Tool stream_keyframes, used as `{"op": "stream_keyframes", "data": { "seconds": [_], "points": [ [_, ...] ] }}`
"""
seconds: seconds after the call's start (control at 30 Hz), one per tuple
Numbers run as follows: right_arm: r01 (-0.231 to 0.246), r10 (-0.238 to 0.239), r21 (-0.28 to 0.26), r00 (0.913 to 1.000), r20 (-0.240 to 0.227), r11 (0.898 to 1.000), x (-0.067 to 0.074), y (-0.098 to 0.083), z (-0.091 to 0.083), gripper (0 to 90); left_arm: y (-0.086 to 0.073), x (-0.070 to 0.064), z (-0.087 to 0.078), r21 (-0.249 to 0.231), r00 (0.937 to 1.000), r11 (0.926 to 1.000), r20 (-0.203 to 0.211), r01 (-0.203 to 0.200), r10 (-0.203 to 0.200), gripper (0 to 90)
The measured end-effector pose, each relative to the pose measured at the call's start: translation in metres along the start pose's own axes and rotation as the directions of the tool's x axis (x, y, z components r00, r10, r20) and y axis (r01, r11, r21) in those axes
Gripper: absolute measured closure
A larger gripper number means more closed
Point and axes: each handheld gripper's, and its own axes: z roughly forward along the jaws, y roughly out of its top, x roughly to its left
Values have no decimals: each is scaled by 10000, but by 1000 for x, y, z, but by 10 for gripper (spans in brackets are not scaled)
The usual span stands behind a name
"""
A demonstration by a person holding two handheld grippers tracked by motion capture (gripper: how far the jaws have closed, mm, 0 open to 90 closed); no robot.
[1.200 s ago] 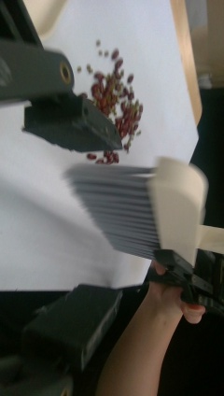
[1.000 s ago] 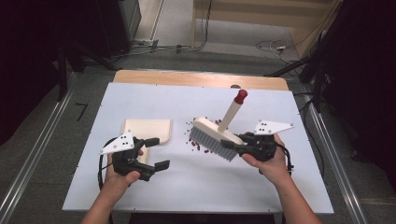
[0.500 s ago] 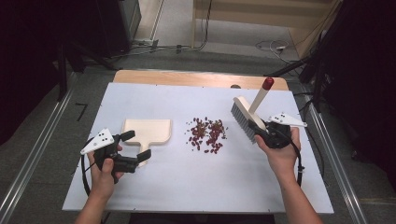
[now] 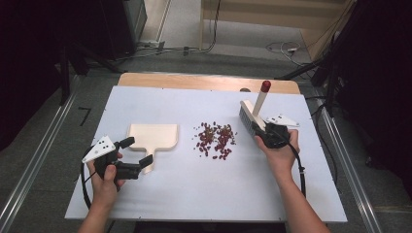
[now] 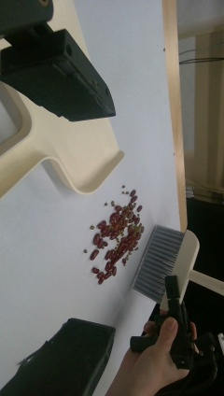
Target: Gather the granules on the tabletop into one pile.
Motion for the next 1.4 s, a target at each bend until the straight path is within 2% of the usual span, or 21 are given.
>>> {"op": "stream_keyframes", "data": {
  "seconds": [0.17, 0.3, 0.37, 0.57, 0.67, 0.8, 1.07, 1.17, 1.27, 1.3, 1.33, 1.4],
  "points": [
    [206, -206, 38, 9998, 11, 9998, 7, -1, 8, 659, -1, 0, 1, 37, 10000, 10000, 4, 45, -45, 0],
    [368, -368, 10, 9990, -250, 9993, 18, -2, 10, 659, -2, 0, 2, 129, 10000, 9999, -24, 18, -18, 0],
    [658, -650, 141, 9966, -514, 9977, 29, -3, 13, 659, -2, -1, 3, 154, 10000, 9999, 1, 4, -4, 0],
    [1116, -1103, 97, 9899, -894, 9937, 41, -6, 13, 659, -2, -2, 3, 188, 10000, 9998, -2, -15, 15, 0],
    [1096, -1089, -14, 9863, -1243, 9940, 45, -6, 10, 659, -2, -1, 3, 167, 10000, 9999, -19, -15, 15, 0],
    [1342, -1345, -113, 9814, -1370, 9909, 53, -10, 6, 659, -2, -1, 3, 157, 10000, 9999, -31, -6, 6, 0],
    [1429, -1443, -199, 9807, -1317, 9895, 54, -11, -2, 659, -1, -1, 4, 111, 10000, 9999, -34, -27, 28, 0],
    [1682, -1705, -320, 9808, -950, 9852, 55, -10, -5, 660, -1, -1, 3, 100, 10000, 9999, -73, -4, 5, 0],
    [1563, -1638, -810, 9817, -970, 9844, 55, -3, -16, 659, 0, 0, 2, 49, 10000, 10000, -92, 7, -6, 0],
    [1563, -1638, -810, 9817, -970, 9844, 55, -3, -16, 659, 0, 0, 2, 52, 9999, 10000, -120, 5, -5, 0],
    [1400, -1506, -958, 9819, -1146, 9855, 60, 2, -23, 659, 0, 0, 1, 41, 9999, 10000, -132, 12, -11, 0],
    [1289, -1414, -994, 9813, -1307, 9867, 63, 4, -27, 659, 0, 0, 1, 28, 9999, 10000, -151, 29, -29, 0]
  ]
}}
